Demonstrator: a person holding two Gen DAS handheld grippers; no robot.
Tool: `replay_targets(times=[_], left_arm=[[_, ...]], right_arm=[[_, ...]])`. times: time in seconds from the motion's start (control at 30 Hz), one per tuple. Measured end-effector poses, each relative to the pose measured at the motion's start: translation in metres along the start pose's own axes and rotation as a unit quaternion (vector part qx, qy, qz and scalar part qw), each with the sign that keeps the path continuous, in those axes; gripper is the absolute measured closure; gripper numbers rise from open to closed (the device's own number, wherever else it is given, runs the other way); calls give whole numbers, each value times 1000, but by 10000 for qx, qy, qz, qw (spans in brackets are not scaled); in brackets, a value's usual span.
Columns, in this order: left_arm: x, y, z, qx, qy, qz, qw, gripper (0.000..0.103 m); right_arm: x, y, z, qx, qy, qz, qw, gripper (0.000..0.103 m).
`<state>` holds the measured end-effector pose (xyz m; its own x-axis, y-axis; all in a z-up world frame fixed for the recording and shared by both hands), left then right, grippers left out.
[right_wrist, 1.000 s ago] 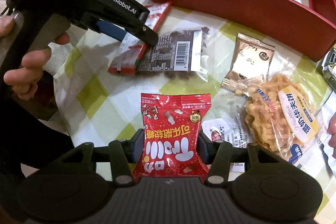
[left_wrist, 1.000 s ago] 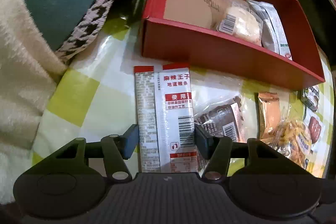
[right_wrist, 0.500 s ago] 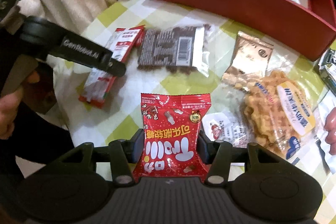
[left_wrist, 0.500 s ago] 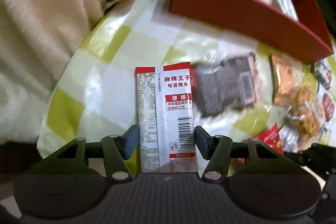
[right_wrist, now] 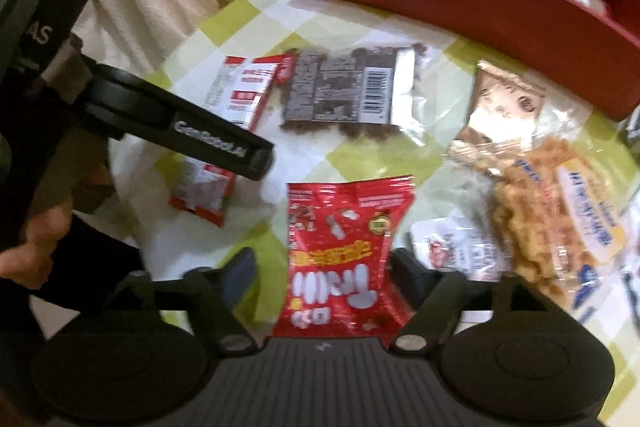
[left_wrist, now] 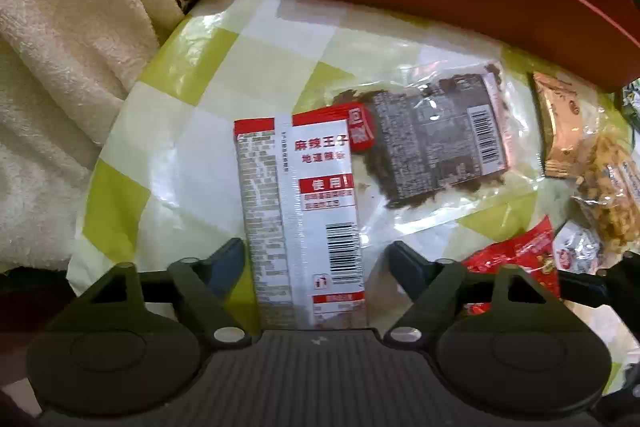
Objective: Organize snacks
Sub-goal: 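Lift and carry the spicy packet and Trolli bag with both tools to the box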
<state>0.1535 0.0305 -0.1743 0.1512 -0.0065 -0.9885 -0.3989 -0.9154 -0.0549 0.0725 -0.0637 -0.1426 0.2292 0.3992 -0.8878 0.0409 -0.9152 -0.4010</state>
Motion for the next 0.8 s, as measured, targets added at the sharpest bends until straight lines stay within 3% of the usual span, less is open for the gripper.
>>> replay_targets(times=[0.07,0.17,0.4,0.8], left_arm=[[-1,0,-1,-2,19,2,10000,24],[-3,1,2,-15,50,-14,10000,30],[-8,4,12,-26,77,75,9999,38],[-28,2,27,-246,278,243,9990,43]], right_arm=[[-1,1,0,33,42,1,10000,11],[-6,1,2,-250,223,523,9981,42],[-14,0,8,-347,446,715,9958,48],[-51,-1,4,-54,935,516,9943,49]])
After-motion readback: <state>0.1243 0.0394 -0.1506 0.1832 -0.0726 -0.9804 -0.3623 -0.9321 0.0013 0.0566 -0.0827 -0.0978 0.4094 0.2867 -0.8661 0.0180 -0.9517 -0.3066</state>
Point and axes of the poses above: each gripper's, at about its wrist camera, not at the fingertips, and x roughly the way its jaws point, y to its right, z to its underside, the point moved 8 cm from there along x, roughly the way its jaws point, and after that the axes turned 15 degrees about x, right-handed, at the moved point
